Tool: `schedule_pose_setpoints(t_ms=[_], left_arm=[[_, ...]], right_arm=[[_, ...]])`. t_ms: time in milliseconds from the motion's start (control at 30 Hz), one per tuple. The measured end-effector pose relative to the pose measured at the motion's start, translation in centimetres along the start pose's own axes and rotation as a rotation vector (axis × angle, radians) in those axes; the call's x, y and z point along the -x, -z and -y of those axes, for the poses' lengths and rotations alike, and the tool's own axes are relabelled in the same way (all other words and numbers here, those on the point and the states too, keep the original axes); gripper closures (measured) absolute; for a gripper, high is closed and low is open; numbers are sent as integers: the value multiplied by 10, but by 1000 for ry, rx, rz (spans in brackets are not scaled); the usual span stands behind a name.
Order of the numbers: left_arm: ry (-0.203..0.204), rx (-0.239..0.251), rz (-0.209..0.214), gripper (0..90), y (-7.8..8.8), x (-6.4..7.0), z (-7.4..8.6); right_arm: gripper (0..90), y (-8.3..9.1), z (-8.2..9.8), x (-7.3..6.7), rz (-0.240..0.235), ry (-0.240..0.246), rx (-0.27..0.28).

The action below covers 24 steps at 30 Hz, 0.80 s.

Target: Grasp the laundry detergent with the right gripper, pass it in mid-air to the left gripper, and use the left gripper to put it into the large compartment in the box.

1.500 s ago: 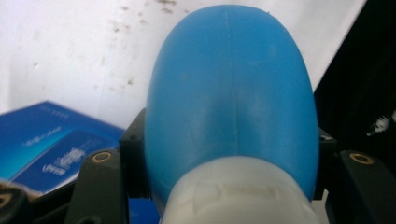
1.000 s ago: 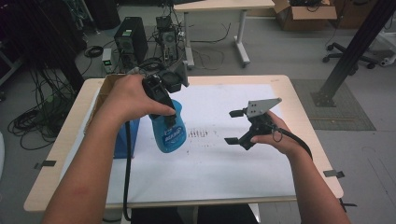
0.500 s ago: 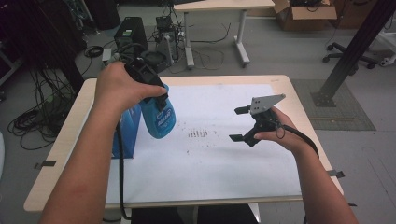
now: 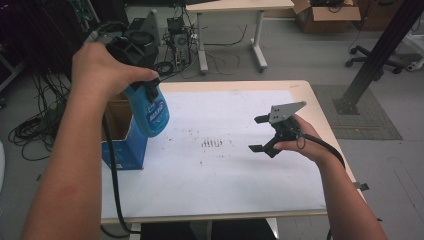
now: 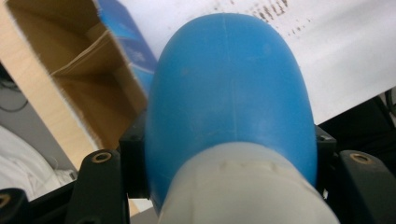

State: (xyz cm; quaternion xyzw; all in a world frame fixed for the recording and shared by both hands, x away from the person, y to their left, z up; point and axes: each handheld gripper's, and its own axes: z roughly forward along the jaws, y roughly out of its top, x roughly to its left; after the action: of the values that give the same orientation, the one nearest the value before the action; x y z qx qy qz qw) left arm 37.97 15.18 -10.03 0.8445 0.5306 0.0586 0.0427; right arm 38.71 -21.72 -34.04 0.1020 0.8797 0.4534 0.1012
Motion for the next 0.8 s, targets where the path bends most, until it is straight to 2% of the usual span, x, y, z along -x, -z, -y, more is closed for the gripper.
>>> schedule_pose_setpoints(t_ms=[33,200,400,500,633,733,800], left_arm=[[34,5,0,385,4,-8,1],[119,1,-11,385,12,-25,1],[196,-3,-30,385,21,-45,5],[209,-2,-37,385,23,-49,7],[232,8,-46,384,26,-57,9],[246,-3,-57,385,24,-59,9],[255,-8,-59,384,21,-61,8]], right_arm=[[10,0,-1,1,0,4,-8],[10,2,-5,3,-1,6,-9],[12,2,-5,7,-24,-2,-39],[12,3,-6,9,-33,-2,-55],[16,6,-13,13,-49,8,-118],[17,8,-18,14,-82,26,-161],[19,9,-21,16,-83,27,-186]])
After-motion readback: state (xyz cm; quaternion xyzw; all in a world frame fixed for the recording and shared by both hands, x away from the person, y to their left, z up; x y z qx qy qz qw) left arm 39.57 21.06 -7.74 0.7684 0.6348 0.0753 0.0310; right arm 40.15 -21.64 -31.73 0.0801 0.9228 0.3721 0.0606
